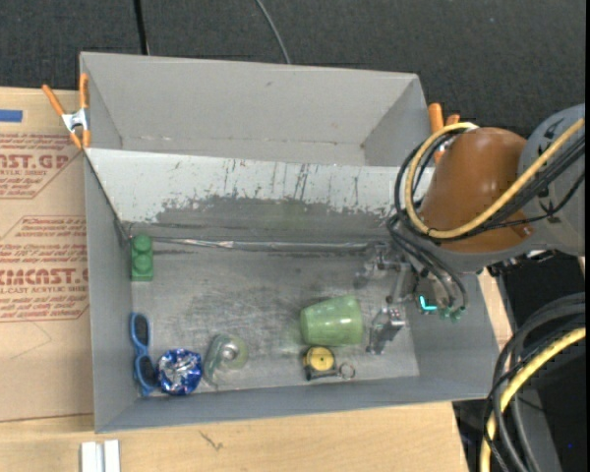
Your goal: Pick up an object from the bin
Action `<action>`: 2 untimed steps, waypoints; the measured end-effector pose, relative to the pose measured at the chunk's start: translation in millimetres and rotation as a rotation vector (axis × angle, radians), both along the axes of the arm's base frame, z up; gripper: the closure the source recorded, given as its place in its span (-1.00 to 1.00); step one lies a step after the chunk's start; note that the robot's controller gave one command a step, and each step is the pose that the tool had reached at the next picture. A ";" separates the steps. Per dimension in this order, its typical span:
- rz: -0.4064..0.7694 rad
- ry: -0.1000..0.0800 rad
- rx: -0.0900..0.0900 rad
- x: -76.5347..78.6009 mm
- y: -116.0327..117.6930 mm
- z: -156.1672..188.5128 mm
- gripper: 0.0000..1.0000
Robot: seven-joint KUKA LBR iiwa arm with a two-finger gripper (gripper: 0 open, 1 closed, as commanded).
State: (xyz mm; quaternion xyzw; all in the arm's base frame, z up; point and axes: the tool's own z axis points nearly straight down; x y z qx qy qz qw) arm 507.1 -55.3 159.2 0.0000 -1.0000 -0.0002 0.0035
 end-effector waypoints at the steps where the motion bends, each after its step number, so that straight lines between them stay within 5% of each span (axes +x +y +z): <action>1: -0.025 -0.014 -0.003 2.2 25.9 -74.3 -1.00; 2: -0.087 -0.009 0.000 1.9 28.9 -59.1 -1.00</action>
Offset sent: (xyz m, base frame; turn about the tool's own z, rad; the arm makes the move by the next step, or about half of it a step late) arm -0.0008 0.0312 -0.0892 0.0243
